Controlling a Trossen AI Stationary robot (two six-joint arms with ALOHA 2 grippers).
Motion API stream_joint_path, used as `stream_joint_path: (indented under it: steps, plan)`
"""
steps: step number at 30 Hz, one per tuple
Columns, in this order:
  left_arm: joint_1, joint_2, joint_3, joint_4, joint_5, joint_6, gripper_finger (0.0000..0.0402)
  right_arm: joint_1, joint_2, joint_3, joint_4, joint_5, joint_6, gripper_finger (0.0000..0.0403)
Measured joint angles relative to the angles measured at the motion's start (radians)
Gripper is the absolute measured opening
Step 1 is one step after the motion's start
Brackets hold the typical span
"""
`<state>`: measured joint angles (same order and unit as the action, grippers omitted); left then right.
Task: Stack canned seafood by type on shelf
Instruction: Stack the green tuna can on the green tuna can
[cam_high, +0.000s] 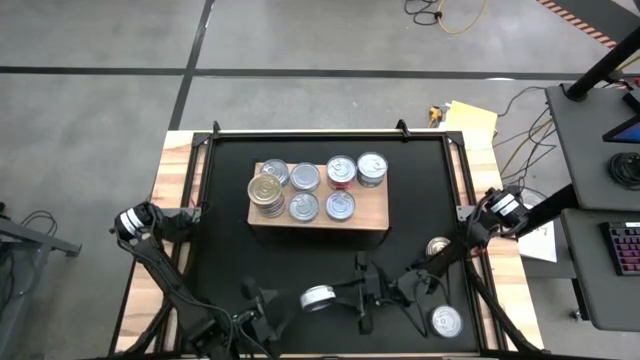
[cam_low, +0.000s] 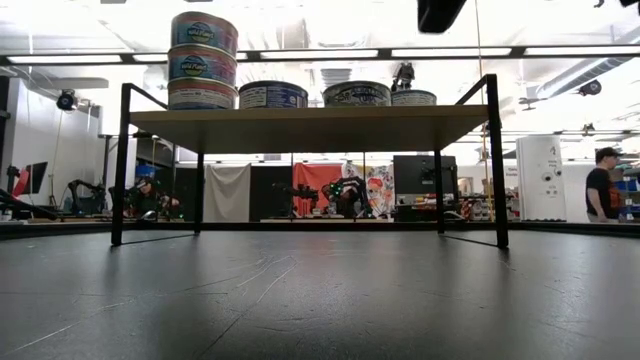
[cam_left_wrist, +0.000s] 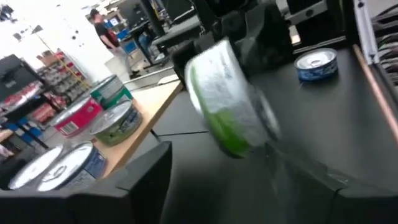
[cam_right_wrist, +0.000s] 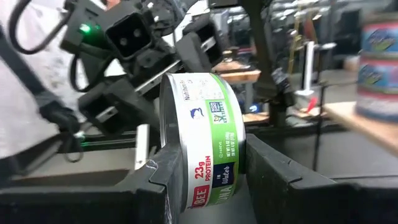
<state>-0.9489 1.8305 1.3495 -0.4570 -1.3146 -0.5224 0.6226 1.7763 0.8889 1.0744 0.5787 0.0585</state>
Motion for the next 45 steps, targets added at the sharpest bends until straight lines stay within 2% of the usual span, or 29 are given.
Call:
stream_joint_path:
  steps: [4,12,14,17,20,24,29,32,36,40,42,45]
  plan:
    - [0.005,0.0,0.002,0.019,0.05,-0.017,0.0258,0.02,0.005,0.015,0.002,0.086,-0.084,0.0125]
    - [0.042,0.001,0.002,0.056,0.064,-0.008,0.0269,0.03,0.08,0.089,0.006,0.094,-0.268,0.0125]
    - [0.055,0.001,0.002,0.055,0.101,0.002,0.0268,0.034,0.105,0.114,-0.005,0.136,-0.323,0.0125]
    - [0.065,0.001,0.002,0.055,0.163,0.047,0.0268,0.041,0.136,0.144,-0.005,0.135,-0.375,0.0125]
    - [0.075,0.001,0.002,0.057,0.18,0.063,0.0267,0.042,0.154,0.168,0.002,0.138,-0.384,0.0125]
    - [0.079,0.001,0.002,0.059,0.181,0.115,0.0246,0.04,0.163,0.172,0.001,0.139,-0.379,0.0125]
    - [0.083,0.001,0.008,0.064,0.192,0.121,0.018,0.04,0.163,0.17,0.004,0.145,-0.364,0.0126]
    - [0.086,0.001,0.01,0.065,0.203,0.115,0.0118,0.039,0.162,0.169,-0.003,0.141,-0.363,0.0154]
    - [0.088,0.002,0.01,0.057,0.187,0.149,0.0117,0.04,0.161,0.169,0.006,0.14,-0.341,0.0208]
    - [0.087,0.002,0.01,0.057,0.171,0.162,0.0117,0.045,0.157,0.169,0.001,0.152,-0.354,0.0242]
    - [0.087,0.002,0.01,0.053,0.145,0.166,0.0117,0.06,0.143,0.169,-0.005,0.211,-0.396,0.0253]
    - [0.086,0.001,0.01,0.014,0.088,0.151,0.0117,0.1,0.107,0.169,-0.027,0.354,-0.478,0.0265]
